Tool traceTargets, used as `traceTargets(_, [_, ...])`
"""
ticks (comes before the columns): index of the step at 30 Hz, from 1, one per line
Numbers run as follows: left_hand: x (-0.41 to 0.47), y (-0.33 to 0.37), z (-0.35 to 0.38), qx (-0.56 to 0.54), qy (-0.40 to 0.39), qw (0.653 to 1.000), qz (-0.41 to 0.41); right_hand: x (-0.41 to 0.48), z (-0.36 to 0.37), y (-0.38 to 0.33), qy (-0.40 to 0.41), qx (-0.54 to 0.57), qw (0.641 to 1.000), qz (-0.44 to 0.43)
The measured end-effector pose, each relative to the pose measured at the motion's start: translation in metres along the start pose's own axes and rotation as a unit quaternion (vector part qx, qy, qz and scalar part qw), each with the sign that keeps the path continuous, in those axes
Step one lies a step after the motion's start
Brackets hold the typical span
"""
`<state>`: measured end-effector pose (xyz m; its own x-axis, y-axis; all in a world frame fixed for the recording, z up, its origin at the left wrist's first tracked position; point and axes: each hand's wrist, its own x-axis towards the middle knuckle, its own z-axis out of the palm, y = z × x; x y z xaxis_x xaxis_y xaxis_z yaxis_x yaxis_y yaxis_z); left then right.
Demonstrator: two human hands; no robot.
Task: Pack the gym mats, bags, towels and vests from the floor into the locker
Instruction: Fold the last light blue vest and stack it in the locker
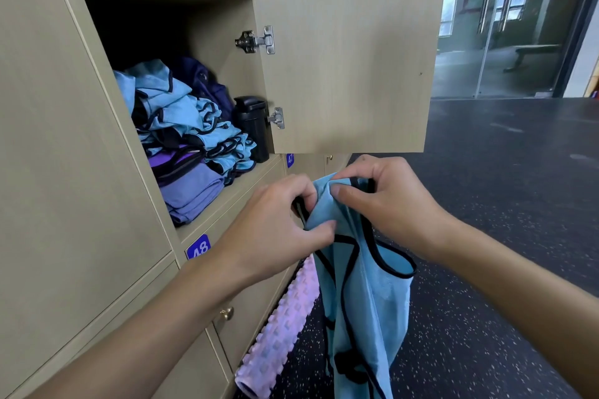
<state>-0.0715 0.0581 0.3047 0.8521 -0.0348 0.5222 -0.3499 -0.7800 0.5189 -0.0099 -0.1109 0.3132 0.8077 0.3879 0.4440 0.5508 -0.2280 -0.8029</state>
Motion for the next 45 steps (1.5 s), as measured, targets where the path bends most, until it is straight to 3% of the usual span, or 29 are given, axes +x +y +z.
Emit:
traceTargets(8, [0.001, 0.003, 0.001, -0.019, 0.012, 1.0, -0.009, 0.002, -0.005, 0.003, -0.003, 0.005, 1.0, -0.006])
traceTargets(17, [0.009, 0.001, -0.022, -0.202, 0.038, 0.976, -0.07, 0.006, -0.018, 0.005, -0.049, 0.049, 0.997, 0.017])
traceTargets(22, [0.013, -0.004, -0.023, -0.269, 0.113, 0.952, -0.091, 0.006, -0.017, -0.001, -0.048, 0.087, 0.995, 0.027])
traceTargets(32, [0.014, 0.007, -0.019, -0.332, 0.191, 0.923, -0.038, 0.007, -0.013, -0.009, 0.075, 0.188, 0.979, 0.014])
traceTargets(34, [0.015, 0.006, -0.023, -0.344, 0.2, 0.917, -0.039, 0.006, -0.014, -0.009, 0.048, 0.219, 0.974, 0.043])
traceTargets(37, [0.015, 0.005, -0.027, -0.352, 0.213, 0.91, -0.056, 0.001, -0.015, -0.005, -0.061, 0.16, 0.983, 0.061])
traceTargets(39, [0.014, 0.004, -0.027, -0.354, 0.218, 0.907, -0.066, -0.002, -0.012, -0.004, -0.069, 0.144, 0.986, 0.048])
traceTargets(42, [0.012, 0.003, -0.022, -0.355, 0.194, 0.91, -0.092, -0.002, -0.007, -0.007, -0.027, 0.195, 0.979, 0.049])
traceTargets(45, [0.003, 0.002, -0.009, -0.359, 0.09, 0.917, -0.149, 0.0, -0.005, -0.007, 0.013, 0.211, 0.976, 0.044])
